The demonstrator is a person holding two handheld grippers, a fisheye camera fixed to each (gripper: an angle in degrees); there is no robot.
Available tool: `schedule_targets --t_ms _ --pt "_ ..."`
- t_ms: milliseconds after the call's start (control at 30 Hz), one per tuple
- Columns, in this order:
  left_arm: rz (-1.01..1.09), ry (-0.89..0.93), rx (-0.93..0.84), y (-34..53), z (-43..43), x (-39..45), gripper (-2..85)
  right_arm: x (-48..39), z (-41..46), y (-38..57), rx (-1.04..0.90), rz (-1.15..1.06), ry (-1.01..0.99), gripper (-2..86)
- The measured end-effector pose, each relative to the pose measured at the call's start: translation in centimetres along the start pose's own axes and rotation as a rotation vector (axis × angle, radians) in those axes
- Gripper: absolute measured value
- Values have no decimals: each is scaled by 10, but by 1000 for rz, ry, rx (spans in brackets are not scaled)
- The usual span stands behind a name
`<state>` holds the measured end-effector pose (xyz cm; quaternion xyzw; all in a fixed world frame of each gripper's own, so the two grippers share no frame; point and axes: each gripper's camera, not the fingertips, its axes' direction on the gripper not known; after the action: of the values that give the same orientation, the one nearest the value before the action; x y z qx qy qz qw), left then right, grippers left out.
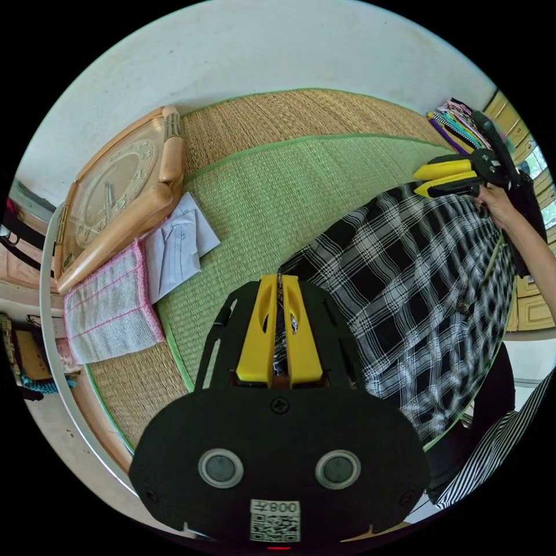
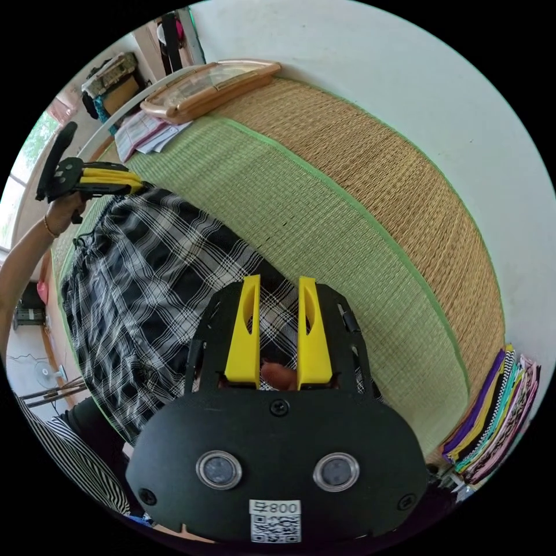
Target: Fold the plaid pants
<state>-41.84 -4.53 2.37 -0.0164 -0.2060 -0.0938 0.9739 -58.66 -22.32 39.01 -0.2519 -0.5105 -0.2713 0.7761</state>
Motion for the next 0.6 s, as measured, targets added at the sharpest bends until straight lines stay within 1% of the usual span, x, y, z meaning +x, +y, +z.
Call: schedule_targets --t_ms 200,300,367,600 --pt "-16 -30 23 4 -11 13 9 2 -8 -2 3 -34 38 84" --pt "-69 -3 7 5 -16 14 9 8 -14 1 8 -22 52 37" --pt "-91 -27 5 7 -22 16 9 13 -21 5 7 -31 38 12" --pt "-133 -14 44 21 -51 25 10 32 -57 28 65 9 -39 3"
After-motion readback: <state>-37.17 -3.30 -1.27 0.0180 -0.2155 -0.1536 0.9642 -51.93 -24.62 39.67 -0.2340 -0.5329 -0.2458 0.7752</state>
